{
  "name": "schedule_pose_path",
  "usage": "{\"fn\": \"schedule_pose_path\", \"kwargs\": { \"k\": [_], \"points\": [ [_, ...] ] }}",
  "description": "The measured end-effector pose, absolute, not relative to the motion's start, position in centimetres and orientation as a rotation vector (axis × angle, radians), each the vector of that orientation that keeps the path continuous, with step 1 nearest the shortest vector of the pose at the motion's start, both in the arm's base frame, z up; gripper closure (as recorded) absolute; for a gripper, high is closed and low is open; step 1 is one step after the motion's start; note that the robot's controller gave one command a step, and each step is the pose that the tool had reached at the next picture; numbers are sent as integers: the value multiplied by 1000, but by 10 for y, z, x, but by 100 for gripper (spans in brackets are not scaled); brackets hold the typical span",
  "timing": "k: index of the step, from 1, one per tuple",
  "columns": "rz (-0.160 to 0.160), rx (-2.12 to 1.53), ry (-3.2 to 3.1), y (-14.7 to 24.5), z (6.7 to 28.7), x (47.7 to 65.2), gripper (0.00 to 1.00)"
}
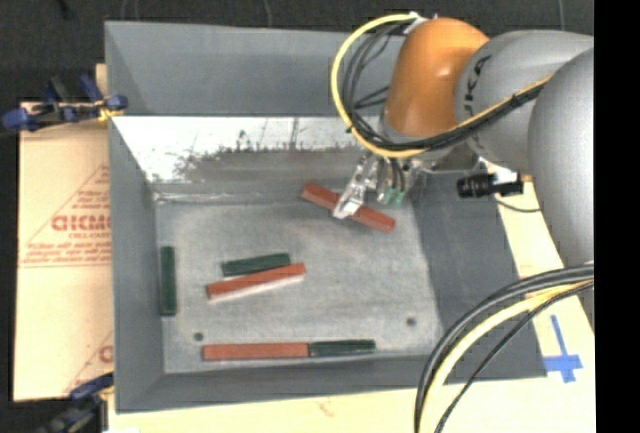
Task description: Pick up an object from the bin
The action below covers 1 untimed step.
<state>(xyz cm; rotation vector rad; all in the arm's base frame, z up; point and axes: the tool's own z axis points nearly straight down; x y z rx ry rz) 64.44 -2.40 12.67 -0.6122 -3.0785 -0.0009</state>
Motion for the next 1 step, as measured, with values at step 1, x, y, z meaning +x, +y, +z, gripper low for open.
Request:
{"fn": "schedule_pose_path", "kwargs": {
  "k": [1],
  "points": [
    [-2,-851,-3028,-35,172,636,100]
  ]
}}
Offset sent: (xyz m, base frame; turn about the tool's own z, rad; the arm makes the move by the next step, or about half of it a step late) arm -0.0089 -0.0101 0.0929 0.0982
